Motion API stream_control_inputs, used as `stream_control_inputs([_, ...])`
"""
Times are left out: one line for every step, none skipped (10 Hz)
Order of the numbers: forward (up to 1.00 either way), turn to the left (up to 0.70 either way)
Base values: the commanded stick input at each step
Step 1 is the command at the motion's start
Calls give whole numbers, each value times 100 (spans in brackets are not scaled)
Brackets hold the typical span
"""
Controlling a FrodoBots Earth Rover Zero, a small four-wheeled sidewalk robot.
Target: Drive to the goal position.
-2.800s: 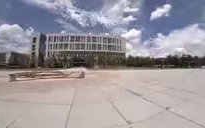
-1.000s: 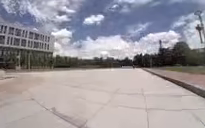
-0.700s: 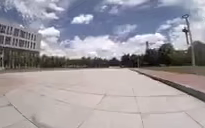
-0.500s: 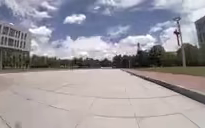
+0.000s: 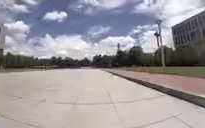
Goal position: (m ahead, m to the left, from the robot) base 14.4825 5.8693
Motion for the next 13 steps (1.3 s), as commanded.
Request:
stream_control_inputs([70, 6])
stream_control_inputs([70, 14])
stream_control_inputs([70, 5])
stream_control_inputs([70, -24])
stream_control_inputs([70, -19])
stream_control_inputs([70, -18])
stream_control_inputs([70, -12])
stream_control_inputs([70, 0])
stream_control_inputs([70, 0])
stream_control_inputs([70, 0])
stream_control_inputs([70, 0])
stream_control_inputs([70, 0])
stream_control_inputs([70, 0])
